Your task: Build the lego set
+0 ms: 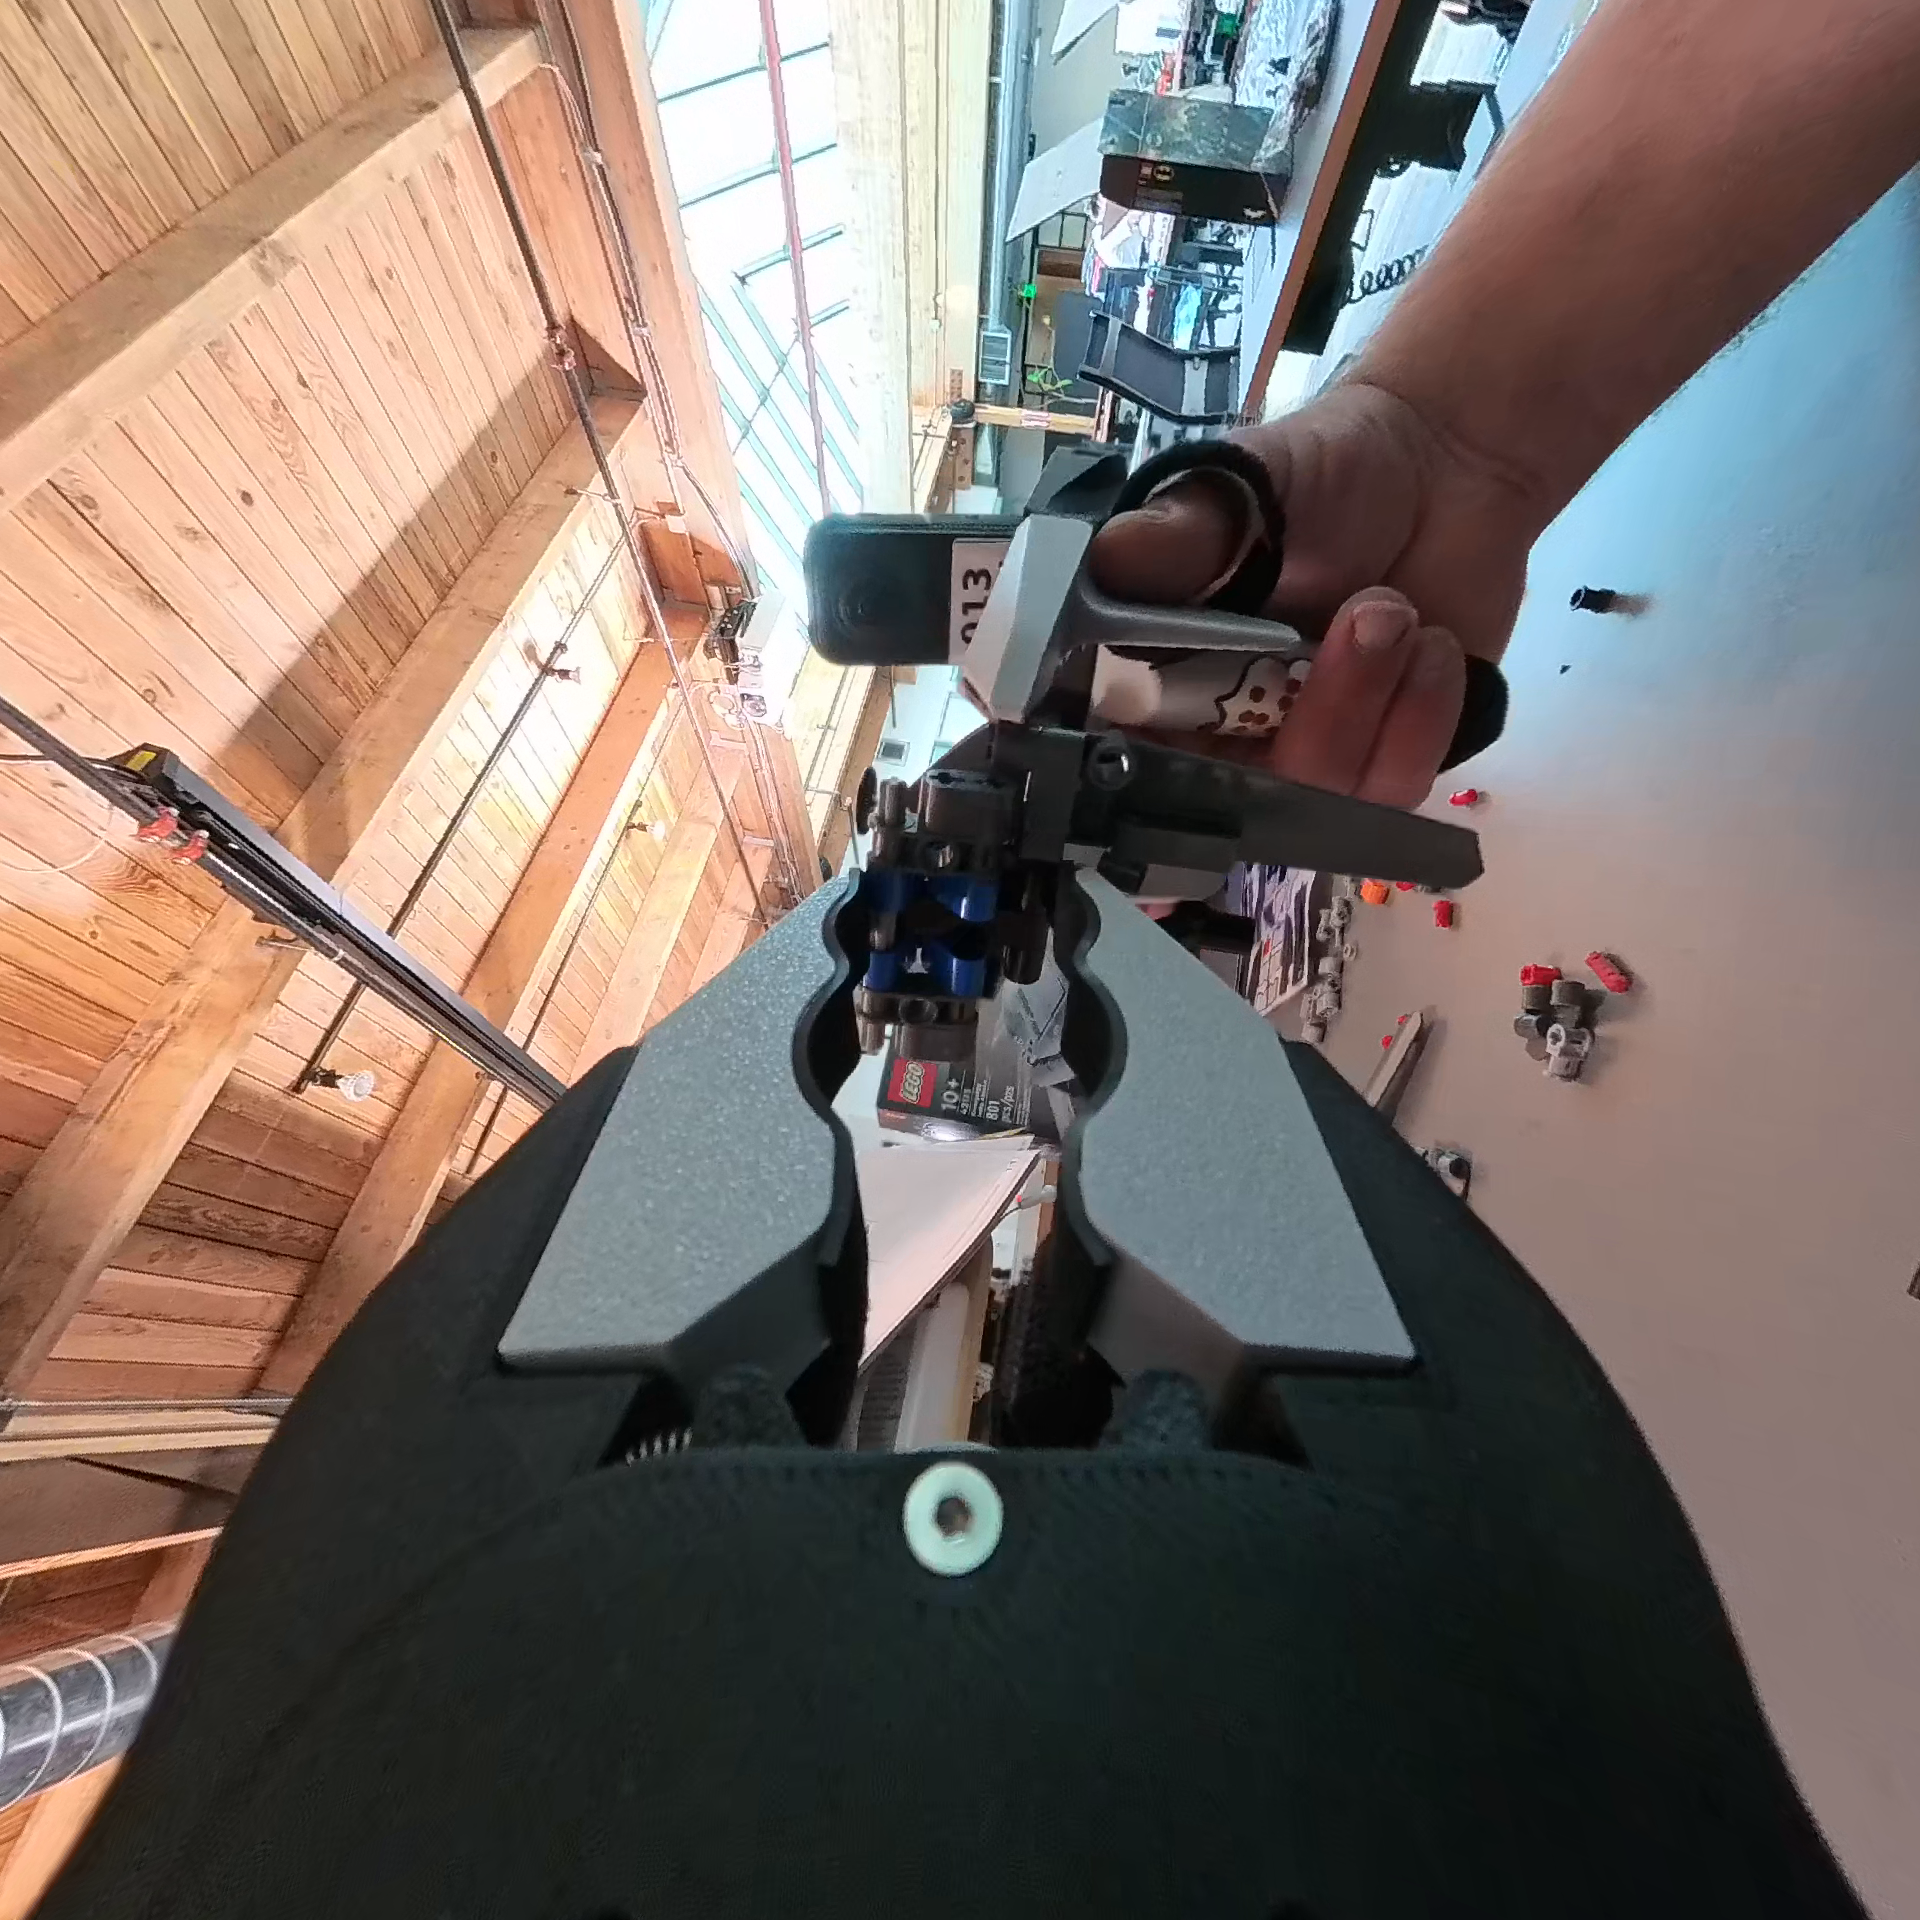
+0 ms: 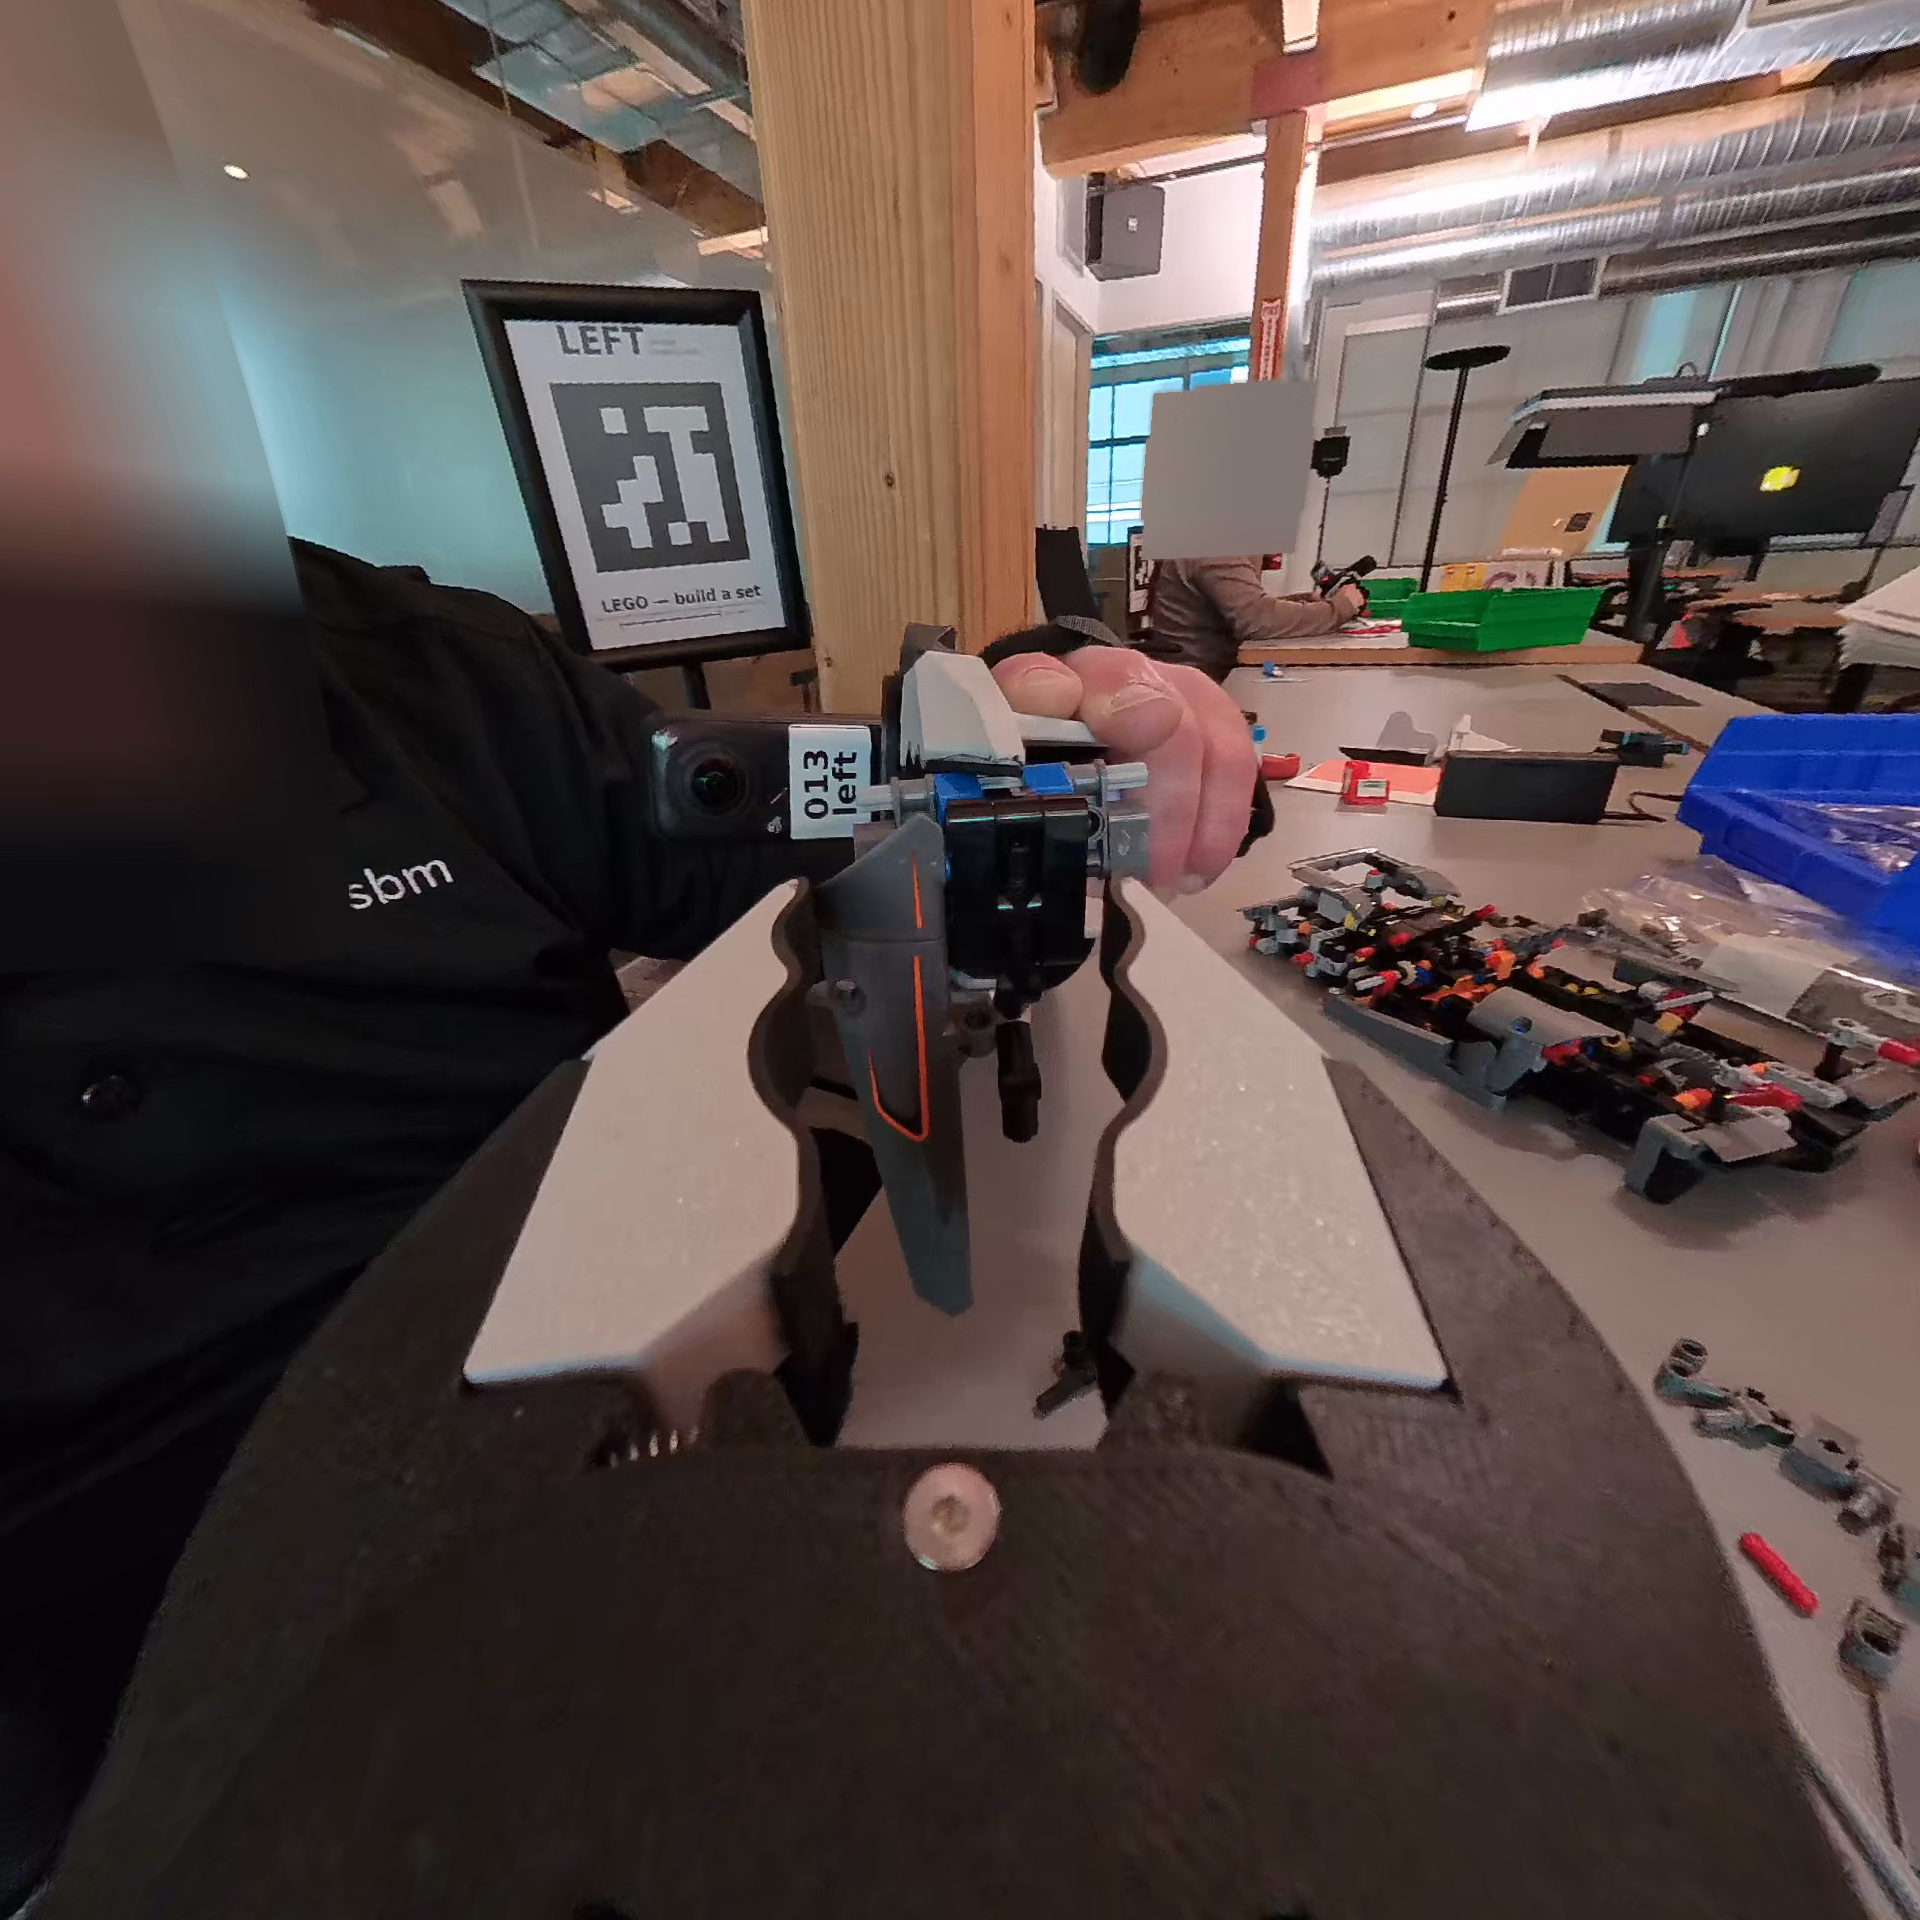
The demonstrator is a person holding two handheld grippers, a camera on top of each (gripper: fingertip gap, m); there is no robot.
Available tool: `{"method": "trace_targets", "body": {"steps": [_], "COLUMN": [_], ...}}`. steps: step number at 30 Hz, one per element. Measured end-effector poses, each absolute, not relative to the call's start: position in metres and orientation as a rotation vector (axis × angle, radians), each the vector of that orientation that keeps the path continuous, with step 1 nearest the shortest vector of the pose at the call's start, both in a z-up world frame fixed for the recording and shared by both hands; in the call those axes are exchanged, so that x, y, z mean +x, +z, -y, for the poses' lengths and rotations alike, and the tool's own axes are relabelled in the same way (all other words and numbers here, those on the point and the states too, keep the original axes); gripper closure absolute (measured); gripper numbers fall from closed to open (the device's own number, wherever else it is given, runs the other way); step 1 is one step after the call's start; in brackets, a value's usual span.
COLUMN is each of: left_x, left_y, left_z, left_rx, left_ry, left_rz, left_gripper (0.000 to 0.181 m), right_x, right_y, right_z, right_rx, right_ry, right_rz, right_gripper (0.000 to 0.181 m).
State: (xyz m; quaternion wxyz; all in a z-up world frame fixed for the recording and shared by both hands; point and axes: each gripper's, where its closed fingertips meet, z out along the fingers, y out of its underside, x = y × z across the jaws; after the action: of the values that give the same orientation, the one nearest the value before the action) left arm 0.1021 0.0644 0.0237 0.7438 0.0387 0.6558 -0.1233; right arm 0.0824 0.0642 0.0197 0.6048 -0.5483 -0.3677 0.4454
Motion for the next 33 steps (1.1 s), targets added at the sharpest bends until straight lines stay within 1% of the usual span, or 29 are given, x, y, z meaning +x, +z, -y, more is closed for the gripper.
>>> {"method": "trace_targets", "body": {"steps": [2,33], "left_x": [0.1018,0.0978], "left_y": [0.0235,0.017], "left_z": [-0.0642,-0.0576], "left_rx": [0.086,0.153], "left_ry": [-0.274,-0.225], "left_rz": [-1.438,-1.467], "left_gripper": [0.149,0.149], "right_x": [0.0816,0.078], "right_y": [0.0193,0.0125], "right_z": [-0.0634,-0.0575], "right_rx": [-1.265,-1.276], "right_ry": [1.024,1.046], "right_rz": [0.859,0.926], "right_gripper": [0.133,0.134]}}
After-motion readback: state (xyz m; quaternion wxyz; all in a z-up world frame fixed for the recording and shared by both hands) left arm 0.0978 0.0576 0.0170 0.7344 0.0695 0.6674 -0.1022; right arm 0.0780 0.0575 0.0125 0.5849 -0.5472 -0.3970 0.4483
